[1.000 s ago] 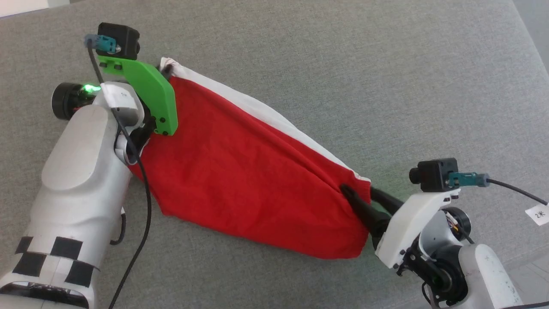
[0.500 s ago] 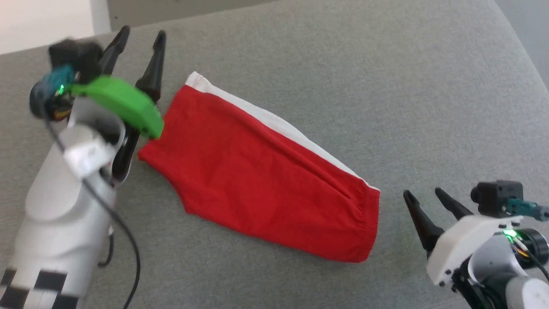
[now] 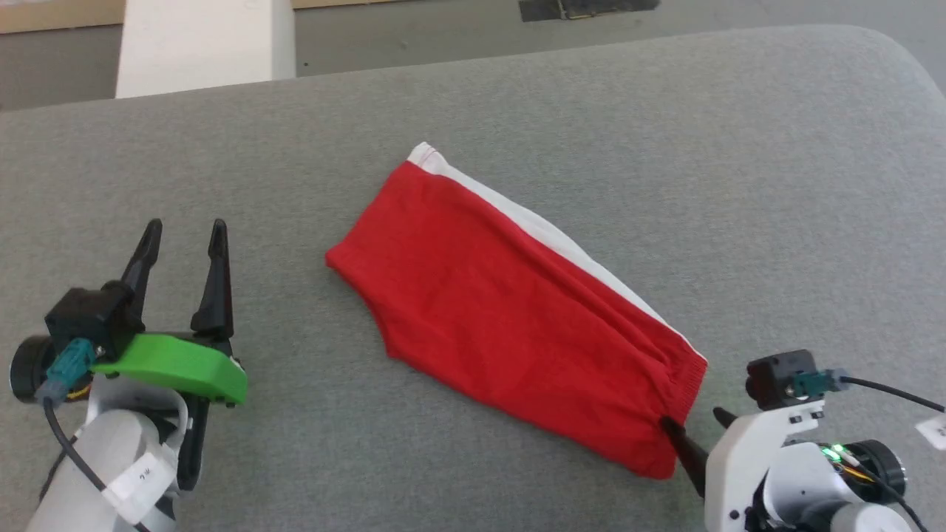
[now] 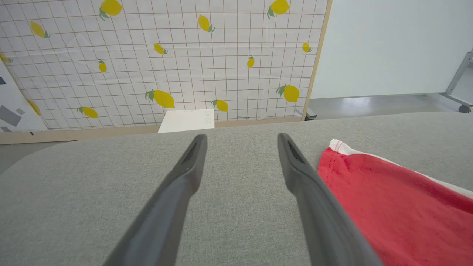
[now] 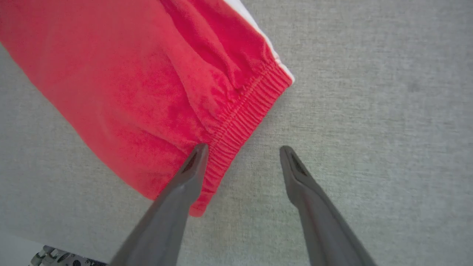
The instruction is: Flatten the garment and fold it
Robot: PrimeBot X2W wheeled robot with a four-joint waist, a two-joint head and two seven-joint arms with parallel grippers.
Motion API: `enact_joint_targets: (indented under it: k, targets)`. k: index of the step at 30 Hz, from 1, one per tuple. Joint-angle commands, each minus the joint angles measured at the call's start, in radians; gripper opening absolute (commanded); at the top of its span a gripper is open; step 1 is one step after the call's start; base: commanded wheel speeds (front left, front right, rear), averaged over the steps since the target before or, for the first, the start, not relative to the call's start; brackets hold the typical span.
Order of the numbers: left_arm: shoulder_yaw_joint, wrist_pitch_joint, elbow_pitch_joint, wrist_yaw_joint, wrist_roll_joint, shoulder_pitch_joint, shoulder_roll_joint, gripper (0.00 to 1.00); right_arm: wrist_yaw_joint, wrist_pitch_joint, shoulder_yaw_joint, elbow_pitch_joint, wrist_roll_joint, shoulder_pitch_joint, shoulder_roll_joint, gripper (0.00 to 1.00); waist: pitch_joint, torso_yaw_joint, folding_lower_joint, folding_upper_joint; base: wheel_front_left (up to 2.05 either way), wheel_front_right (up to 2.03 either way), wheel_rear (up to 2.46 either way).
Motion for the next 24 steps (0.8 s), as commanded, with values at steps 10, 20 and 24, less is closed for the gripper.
enact_joint_targets:
  k: [10,20,24]
  targets:
    - [-0.006,0.024,-0.05,0.026,-0.034,0.062,-0.014,1.0,-0.001,-0.043,0.048,0.257,-0.024,-0.123,0.001,1.0,-0.008,0.063,0.0,-0.0001,0.0,0.0,0.0]
    - [-0.052,0.126,-0.037,0.007,-0.074,0.028,-0.034,1.0,-0.001,-0.11,0.052,0.334,-0.018,-0.198,0.001,0.0,-0.012,0.056,0.0,-0.0001,0.0,0.0,0.0]
    - [-0.102,0.261,-0.002,-0.01,-0.098,-0.056,-0.05,1.0,-0.001,-0.125,0.04,0.314,-0.007,-0.214,0.001,0.0,-0.008,0.041,0.0,-0.0001,0.0,0.0,0.0]
